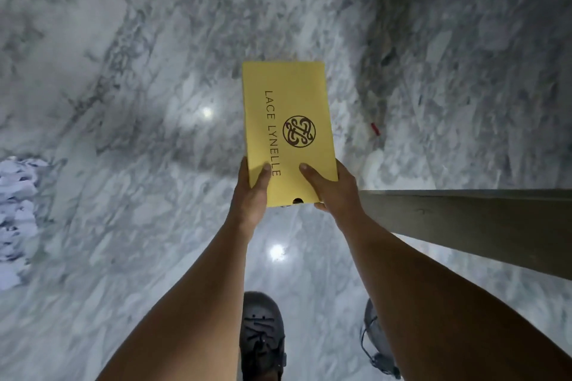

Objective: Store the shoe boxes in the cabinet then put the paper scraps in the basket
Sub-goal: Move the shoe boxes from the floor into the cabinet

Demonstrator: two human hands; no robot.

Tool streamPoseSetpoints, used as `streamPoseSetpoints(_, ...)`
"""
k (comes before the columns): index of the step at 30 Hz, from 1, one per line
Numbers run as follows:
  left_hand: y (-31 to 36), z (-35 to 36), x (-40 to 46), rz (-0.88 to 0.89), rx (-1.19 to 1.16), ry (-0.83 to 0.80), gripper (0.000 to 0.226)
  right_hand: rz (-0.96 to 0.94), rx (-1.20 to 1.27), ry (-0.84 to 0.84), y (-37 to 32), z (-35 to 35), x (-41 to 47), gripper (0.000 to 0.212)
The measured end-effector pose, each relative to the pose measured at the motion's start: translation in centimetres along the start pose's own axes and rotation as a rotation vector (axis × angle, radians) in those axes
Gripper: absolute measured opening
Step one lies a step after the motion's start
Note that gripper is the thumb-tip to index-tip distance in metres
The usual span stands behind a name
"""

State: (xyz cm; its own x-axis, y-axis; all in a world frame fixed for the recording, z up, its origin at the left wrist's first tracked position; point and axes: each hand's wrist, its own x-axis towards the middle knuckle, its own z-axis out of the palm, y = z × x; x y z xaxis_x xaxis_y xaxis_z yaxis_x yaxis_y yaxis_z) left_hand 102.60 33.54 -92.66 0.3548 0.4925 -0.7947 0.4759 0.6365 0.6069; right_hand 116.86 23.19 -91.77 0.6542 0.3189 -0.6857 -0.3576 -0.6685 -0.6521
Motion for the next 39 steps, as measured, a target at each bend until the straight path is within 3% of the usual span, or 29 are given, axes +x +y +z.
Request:
streamPoseSetpoints(6, -1.9, -4.4, -8.9, 0.056, -0.046, 0.132, 0.051, -0.117, -0.082, -0.074, 0.9, 2.3, -7.5, 0.058)
streamPoseSetpoints(11, -7.2, -9.8, -19.7, 0.031, -0.125, 0.225, 0.063, -0.158, -0.181, -0.167, 3.3, 4.3, -18.6, 0.06)
streamPoseSetpoints(18, -18.5, -19.3, -42.3, 0.028, -0.338, 0.427, 0.058, -0.254, -0.258, -0.461, 8.6, 8.1, -41.5, 0.049)
streamPoseSetpoints(21, -23.9, -23.5, -51.5, -0.007, -0.446, 0.573, 0.056, -0.327, -0.363, -0.623, 11.3, 11.2, -50.7, 0.061)
streamPoseSetpoints(25, -28.0, -29.9, -60.2, 0.036, -0.55, 0.754, 0.057, -0.444, -0.447, -0.79, 11.5, 17.6, -60.8, 0.055)
streamPoseSetpoints(32, -25.1, -40.1, -68.8, 0.222, -0.639, 0.991, 0.052, -0.665, -0.465, -0.859, 5.7, 27.6, -71.8, 0.055)
streamPoseSetpoints(34, -23.4, -43.2, -69.9, 0.243, -0.655, 1.08, 0.059, -0.74, -0.461, -0.86, 3.0, 30.9, -74.2, 0.05)
streamPoseSetpoints(37, -20.8, -48.1, -70.9, 0.269, -0.662, 1.219, 0.064, -0.853, -0.501, -0.865, -1.0, 36.3, -77.4, 0.06)
streamPoseSetpoints(39, -19.8, -51.6, -70.9, 0.286, -0.658, 1.284, 0.066, -0.895, -0.488, -0.921, -3.1, 40.2, -79.1, 0.053)
